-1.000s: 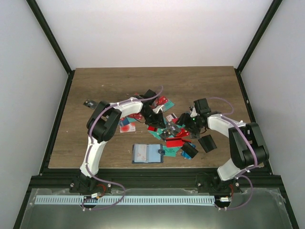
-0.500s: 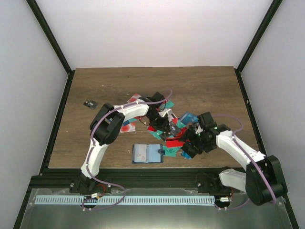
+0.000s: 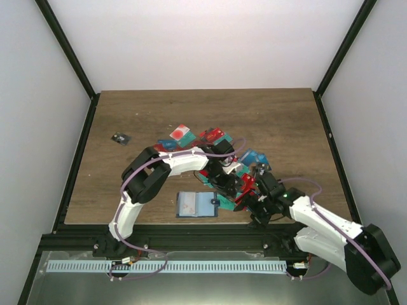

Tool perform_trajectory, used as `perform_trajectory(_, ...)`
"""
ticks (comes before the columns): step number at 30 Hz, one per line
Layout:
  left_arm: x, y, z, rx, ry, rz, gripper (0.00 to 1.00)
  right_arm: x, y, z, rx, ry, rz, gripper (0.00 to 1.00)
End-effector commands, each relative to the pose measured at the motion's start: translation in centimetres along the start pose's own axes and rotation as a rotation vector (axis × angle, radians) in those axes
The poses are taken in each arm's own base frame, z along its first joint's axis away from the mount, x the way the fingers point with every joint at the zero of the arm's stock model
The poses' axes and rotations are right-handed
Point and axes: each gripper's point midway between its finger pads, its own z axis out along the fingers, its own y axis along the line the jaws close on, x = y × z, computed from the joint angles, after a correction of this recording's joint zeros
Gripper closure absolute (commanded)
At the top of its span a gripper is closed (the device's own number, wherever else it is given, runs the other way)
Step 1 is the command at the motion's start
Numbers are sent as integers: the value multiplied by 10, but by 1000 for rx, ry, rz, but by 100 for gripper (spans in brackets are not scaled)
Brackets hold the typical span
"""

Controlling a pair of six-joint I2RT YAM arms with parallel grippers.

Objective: Put the credit cards into the card holder
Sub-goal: Pick up the credit card from the center of the board.

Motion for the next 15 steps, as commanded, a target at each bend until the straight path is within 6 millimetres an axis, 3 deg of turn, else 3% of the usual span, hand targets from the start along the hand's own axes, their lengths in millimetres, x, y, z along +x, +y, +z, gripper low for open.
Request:
perform_trajectory(1, 27, 11, 24, -87, 78, -5, 77, -8, 0, 0, -61, -66, 79, 17)
perform_trajectory(7, 43, -11, 42, -53, 135, 72, 77, -23, -5, -6, -118, -182, 122, 18)
perform_trajectory(9, 43, -18, 39, -50, 131, 90, 77, -28, -5, -11, -127, -224, 135, 18)
perform_trajectory(12, 20, -32, 18, -47, 35, 88, 77, -31, -6, -15, -145, -252, 156, 18)
perform_trajectory(15, -10, -35, -6, -80, -51, 65, 73, -31, -7, -15, -161, -255, 172, 18)
